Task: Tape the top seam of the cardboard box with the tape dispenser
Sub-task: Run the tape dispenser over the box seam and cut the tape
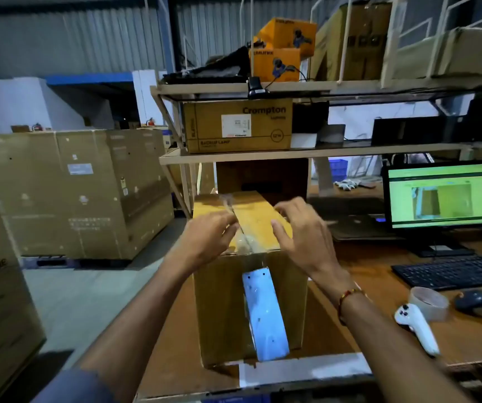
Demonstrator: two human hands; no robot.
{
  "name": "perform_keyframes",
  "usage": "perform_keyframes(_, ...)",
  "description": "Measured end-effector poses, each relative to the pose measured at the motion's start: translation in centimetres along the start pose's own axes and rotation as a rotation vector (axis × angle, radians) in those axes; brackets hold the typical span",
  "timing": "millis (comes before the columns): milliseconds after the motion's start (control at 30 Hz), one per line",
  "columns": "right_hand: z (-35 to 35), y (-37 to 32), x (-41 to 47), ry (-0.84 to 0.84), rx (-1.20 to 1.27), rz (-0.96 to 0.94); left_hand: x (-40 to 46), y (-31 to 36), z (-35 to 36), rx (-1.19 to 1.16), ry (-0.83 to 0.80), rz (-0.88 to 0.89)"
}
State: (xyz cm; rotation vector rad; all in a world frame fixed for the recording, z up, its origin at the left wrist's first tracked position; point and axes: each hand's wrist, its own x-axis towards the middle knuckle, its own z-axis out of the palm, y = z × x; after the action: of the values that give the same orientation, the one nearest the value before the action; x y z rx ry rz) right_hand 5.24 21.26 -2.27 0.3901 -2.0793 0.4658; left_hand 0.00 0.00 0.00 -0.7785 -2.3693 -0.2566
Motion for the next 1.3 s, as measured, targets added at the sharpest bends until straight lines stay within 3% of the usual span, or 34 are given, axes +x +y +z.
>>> perform_keyframes(133, 2.1, -0.5, -5.6, -0.093, 0.101, 0.121, -0.8, -0.9, 1.8, -0.135, -0.314, 0.047)
perform_keyframes(367, 4.8, -3.2, -12.6, -0.277, 0.141, 0.401, -0.5, -1.3, 3.3, -0.168, -0.495, 0.068)
perform_keyframes(633, 6.2, -7.1, -13.9, -0.347, -0.003, 0.505, 0.3, -1.8, 3.9, -0.144, -0.523, 0.227)
perform_keyframes(1033, 6.8, -7.3, -14.9, -0.359, -0.155, 0.516, -0.2, -1.7, 3.8, -0.197, -0.586, 0.207)
perform_keyframes(1300, 6.3, -7.3, -16.7, -0.507, -0.137, 0.597, 0.0, -2.6, 3.6, -0.243, -0.642, 0.220)
